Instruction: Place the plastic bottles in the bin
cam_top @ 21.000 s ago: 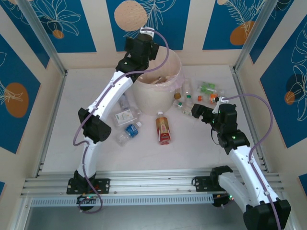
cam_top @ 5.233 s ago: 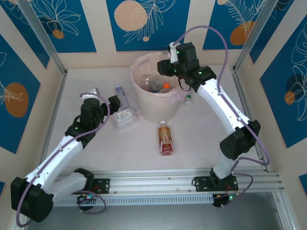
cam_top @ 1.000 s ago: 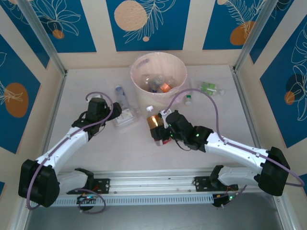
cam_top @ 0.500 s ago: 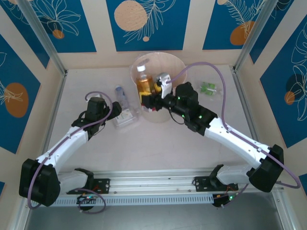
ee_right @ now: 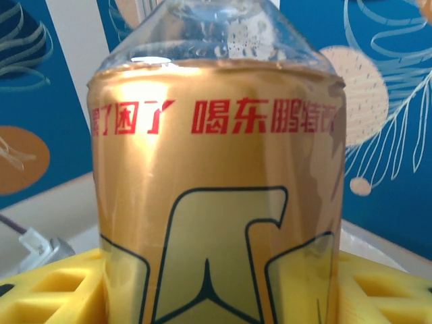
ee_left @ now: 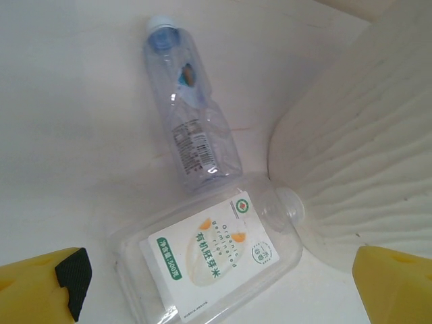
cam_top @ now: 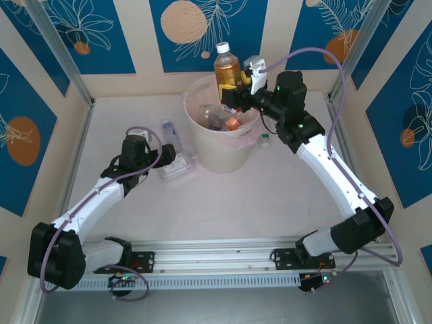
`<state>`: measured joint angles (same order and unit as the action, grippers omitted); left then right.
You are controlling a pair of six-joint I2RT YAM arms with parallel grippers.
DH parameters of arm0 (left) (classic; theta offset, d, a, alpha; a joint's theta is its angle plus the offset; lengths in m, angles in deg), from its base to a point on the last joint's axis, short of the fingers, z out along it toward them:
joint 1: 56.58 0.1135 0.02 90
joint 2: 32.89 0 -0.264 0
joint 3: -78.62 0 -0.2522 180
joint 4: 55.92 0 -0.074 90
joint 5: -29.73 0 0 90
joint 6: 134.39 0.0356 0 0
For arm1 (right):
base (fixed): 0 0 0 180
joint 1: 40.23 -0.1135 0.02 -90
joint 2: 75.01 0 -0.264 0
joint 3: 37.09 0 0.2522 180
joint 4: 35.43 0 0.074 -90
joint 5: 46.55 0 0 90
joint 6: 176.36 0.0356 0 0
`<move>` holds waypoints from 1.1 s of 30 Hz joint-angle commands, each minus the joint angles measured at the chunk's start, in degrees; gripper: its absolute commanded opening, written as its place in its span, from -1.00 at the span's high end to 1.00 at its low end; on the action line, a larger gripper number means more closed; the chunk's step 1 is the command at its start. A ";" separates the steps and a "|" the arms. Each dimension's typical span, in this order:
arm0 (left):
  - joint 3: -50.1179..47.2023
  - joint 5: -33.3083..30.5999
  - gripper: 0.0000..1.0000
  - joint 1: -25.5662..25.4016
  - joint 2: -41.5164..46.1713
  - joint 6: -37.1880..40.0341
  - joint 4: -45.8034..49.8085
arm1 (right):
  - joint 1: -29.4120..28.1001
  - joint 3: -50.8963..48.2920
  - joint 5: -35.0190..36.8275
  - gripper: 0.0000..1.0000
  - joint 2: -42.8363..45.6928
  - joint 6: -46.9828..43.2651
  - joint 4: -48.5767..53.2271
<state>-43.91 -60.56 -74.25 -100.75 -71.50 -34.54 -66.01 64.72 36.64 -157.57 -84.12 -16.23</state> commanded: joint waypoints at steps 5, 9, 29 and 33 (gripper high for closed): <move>3.41 2.98 -1.00 0.75 -2.98 9.58 -1.72 | 0.19 10.83 -12.26 -0.09 -9.34 -6.77 20.24; 3.23 2.95 -1.00 0.78 -2.82 9.68 -1.01 | 0.03 14.37 -10.60 -0.16 -13.27 -8.00 25.05; 5.30 3.61 -1.00 0.79 -6.28 19.76 3.20 | 0.53 14.25 -2.87 -0.99 -9.36 -5.28 25.10; 6.58 4.99 -1.00 0.78 -9.42 22.58 4.97 | 0.56 8.06 0.81 -0.99 -4.21 -2.30 18.02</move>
<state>-39.39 -57.24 -74.20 -108.42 -52.29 -32.38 -65.70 76.00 34.12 -166.05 -89.62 8.09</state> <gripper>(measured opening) 0.999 0.995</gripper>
